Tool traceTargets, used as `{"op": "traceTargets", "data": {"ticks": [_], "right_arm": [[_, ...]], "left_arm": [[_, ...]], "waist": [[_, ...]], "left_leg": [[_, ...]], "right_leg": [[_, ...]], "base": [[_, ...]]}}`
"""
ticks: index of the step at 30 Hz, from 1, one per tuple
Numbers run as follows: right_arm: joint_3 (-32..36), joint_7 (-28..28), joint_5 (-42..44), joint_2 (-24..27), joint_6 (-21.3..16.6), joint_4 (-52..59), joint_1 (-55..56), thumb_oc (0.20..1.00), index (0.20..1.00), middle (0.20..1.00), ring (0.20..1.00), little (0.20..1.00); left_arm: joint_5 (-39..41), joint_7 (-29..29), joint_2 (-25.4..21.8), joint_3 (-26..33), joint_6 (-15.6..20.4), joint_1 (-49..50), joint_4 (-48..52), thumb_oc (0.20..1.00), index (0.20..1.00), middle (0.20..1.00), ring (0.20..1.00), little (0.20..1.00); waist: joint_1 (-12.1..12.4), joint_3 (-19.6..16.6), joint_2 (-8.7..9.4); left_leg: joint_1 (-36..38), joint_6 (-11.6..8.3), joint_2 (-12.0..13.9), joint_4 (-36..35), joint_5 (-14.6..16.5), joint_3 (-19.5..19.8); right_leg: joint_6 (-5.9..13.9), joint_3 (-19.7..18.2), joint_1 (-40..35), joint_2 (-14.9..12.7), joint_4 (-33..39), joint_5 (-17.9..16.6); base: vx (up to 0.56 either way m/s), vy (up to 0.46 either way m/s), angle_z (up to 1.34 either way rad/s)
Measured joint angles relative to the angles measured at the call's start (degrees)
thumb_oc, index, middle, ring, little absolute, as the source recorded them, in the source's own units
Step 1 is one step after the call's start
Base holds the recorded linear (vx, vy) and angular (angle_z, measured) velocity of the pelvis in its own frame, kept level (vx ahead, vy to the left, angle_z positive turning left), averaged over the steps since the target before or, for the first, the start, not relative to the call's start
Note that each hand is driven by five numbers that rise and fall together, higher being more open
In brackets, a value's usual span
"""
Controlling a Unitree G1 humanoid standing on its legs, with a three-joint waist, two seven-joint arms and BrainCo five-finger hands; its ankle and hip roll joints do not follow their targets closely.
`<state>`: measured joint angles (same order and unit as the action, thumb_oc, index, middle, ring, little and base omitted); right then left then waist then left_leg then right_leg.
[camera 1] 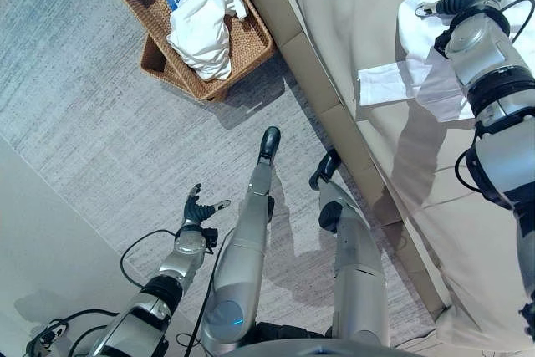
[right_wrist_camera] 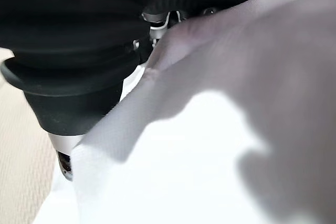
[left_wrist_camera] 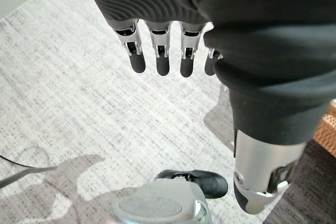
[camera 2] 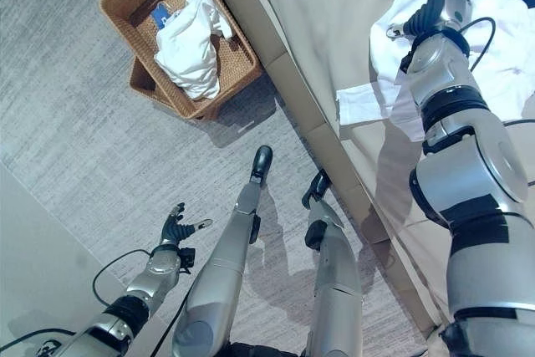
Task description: Pick up clothes into the bucket
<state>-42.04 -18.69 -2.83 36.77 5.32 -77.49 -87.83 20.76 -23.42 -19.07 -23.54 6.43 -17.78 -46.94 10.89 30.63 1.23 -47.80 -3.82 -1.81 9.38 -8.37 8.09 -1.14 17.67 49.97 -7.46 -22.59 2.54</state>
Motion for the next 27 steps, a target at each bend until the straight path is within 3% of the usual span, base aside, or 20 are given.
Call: {"op": "traceTargets", "data": {"ticks": [2, 3, 4, 5, 16, 22, 27], "right_arm": [[-1.81, 0.90, -0.39, -0.11, -0.02, 0.10, -0.88, 0.451, 0.451, 0.451, 0.451, 0.451], [-1.84, 0.91, -0.91, -0.01, -0.02, 0.11, -1.20, 0.420, 0.420, 0.420, 0.420, 0.420], [-1.90, 0.92, -1.15, 0.01, -0.01, 0.11, -1.54, 0.244, 0.244, 0.244, 0.244, 0.244], [-2.18, 0.90, -1.39, 0.03, 0.08, 0.74, -2.18, 0.200, 0.200, 0.200, 0.200, 0.200], [-3.76, -1.96, -1.51, 2.28, -0.05, 20.55, 0.56, 0.200, 0.200, 0.200, 0.200, 0.200], [-3.26, -4.29, -1.46, 6.26, -0.06, 27.93, 1.06, 0.200, 0.200, 0.200, 0.200, 0.200], [2.17, -7.24, -0.94, 11.51, -0.28, 36.11, 4.48, 0.200, 0.200, 0.200, 0.200, 0.200]], "left_arm": [[0.43, 0.55, 0.23, -0.15, -0.01, -0.26, -0.07, 1.000, 1.000, 1.000, 1.000, 1.000], [0.45, 0.79, 0.40, -0.24, 0.02, -0.48, -0.08, 1.000, 1.000, 1.000, 1.000, 1.000], [0.54, 0.84, 0.53, -0.24, 0.01, -0.70, -0.12, 1.000, 1.000, 1.000, 1.000, 1.000], [0.68, 0.86, 0.60, -0.23, 0.07, -1.07, -0.06, 1.000, 1.000, 1.000, 1.000, 1.000], [0.72, -0.01, 1.07, 0.10, 0.29, -1.76, 0.01, 1.000, 1.000, 1.000, 1.000, 1.000], [0.66, -0.74, 0.66, 0.26, 0.37, -1.86, 0.88, 1.000, 1.000, 1.000, 1.000, 1.000], [0.19, -0.85, 0.29, 3.08, 0.29, -1.71, 1.16, 1.000, 1.000, 1.000, 1.000, 1.000]], "waist": [[-0.65, -0.01, 0.01], [-0.84, -0.02, 0.02], [-0.99, -0.04, 0.04], [-1.33, -0.04, 0.05], [-5.12, -0.14, 0.27], [-6.87, -0.25, 0.87], [-7.25, -0.08, 1.31]], "left_leg": [[-0.02, 0.09, -0.05, -0.02, -0.07, -0.02], [0.00, 0.10, -0.05, -0.02, -0.07, -0.07], [0.01, 0.16, -0.05, -0.01, -0.12, -0.08], [0.00, 0.25, -0.07, -0.02, -0.28, -0.09], [2.56, 0.37, 0.59, -0.24, -0.41, -1.89], [2.43, 0.69, 0.86, -0.49, -0.61, -2.60], [3.80, 0.94, 0.66, -0.54, -0.79, -3.40]], "right_leg": [[-0.04, -0.02, 0.01, -0.01, 0.08, -0.13], [-0.06, -0.07, 0.01, -0.01, 0.13, -0.21], [-0.04, -0.07, 0.01, -0.01, 0.14, -0.27], [-0.06, -0.08, -0.01, 0.01, 0.26, -0.31], [-0.16, -1.43, -3.29, 1.22, 4.07, -3.04], [1.00, -2.36, -3.81, 1.81, 6.53, -4.53], [0.86, -3.17, -5.06, 1.76, 6.96, -5.50]], "base": [[0.00, 0.000, 0.00], [0.00, 0.000, 0.00], [0.00, 0.000, 0.00], [0.00, 0.000, 0.00], [-0.06, 0.025, -0.09], [-0.03, 0.029, -0.07], [-0.01, 0.013, -0.06]]}}
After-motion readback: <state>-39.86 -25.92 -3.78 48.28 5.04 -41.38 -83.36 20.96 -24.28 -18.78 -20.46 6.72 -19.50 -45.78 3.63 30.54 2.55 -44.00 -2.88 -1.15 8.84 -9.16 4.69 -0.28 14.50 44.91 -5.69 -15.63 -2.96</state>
